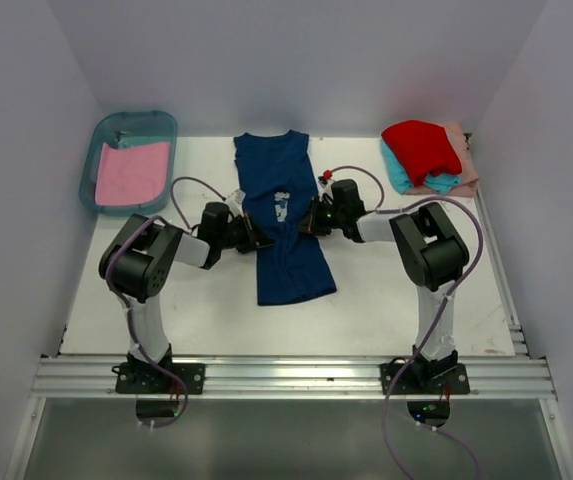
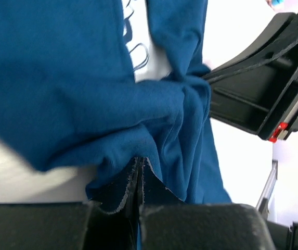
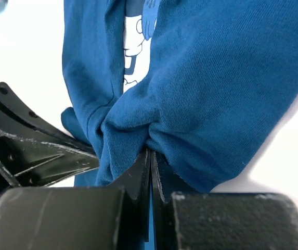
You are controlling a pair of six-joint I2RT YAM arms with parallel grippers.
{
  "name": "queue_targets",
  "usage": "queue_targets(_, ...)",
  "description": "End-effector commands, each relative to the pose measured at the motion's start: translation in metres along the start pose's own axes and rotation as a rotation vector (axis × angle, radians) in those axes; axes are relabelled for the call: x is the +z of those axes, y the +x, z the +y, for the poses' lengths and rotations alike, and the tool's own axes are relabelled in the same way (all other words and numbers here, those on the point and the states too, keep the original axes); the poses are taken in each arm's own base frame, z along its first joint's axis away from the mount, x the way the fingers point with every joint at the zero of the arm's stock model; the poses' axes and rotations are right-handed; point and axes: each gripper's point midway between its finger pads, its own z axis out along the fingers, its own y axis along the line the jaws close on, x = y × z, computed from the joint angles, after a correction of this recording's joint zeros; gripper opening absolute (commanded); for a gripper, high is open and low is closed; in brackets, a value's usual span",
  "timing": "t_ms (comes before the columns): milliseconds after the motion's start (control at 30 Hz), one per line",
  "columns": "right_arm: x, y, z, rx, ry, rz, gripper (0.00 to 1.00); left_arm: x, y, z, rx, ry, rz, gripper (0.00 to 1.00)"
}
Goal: Fold and stack the t-shirts
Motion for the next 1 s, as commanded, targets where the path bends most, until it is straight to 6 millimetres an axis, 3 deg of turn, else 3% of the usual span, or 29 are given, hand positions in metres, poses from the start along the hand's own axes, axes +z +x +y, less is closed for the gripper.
queue_targets(0, 0.006, 0.013, -0.041, 0.006, 0.128, 0.066, 0.00, -0.006, -0.002, 0.043, -0.016, -0.149, 0.005, 0.00)
queue_targets(133, -0.008, 0.012, -0.033, -0.008, 0.129, 0.055, 0.00, -0.020, -0.003, 0.036, -0.012, -0.165, 0.002, 0.00)
queue_targets(367, -0.046, 0.035, -0.032, -0.010, 0.162, 0.069, 0.00, -0.052, 0.044, 0.034, -0.104, -0.153, 0.067, 0.00)
queue_targets(533, -0.062, 0.044, -0.029, -0.017, 0.167, 0.072, 0.00, -0.071, 0.062, 0.032, -0.114, -0.153, 0.081, 0.00)
queue_targets(667, -0.062, 0.048, -0.027, -0.018, 0.147, 0.081, 0.00, -0.075, 0.060, 0.027, -0.101, -0.142, 0.073, 0.00)
queue_targets(767, -0.065, 0.041, -0.009, -0.031, 0.064, 0.039, 0.01, -0.076, 0.046, 0.008, -0.058, -0.074, 0.034, 0.00)
queue_targets(900, -0.077, 0.025, 0.030, -0.068, -0.105, -0.042, 0.27, -0.087, 0.010, -0.036, 0.060, 0.046, -0.077, 0.00)
queue_targets(967, -0.086, 0.014, 0.051, -0.086, -0.176, -0.090, 0.50, -0.093, -0.007, -0.056, 0.103, 0.095, -0.124, 0.04)
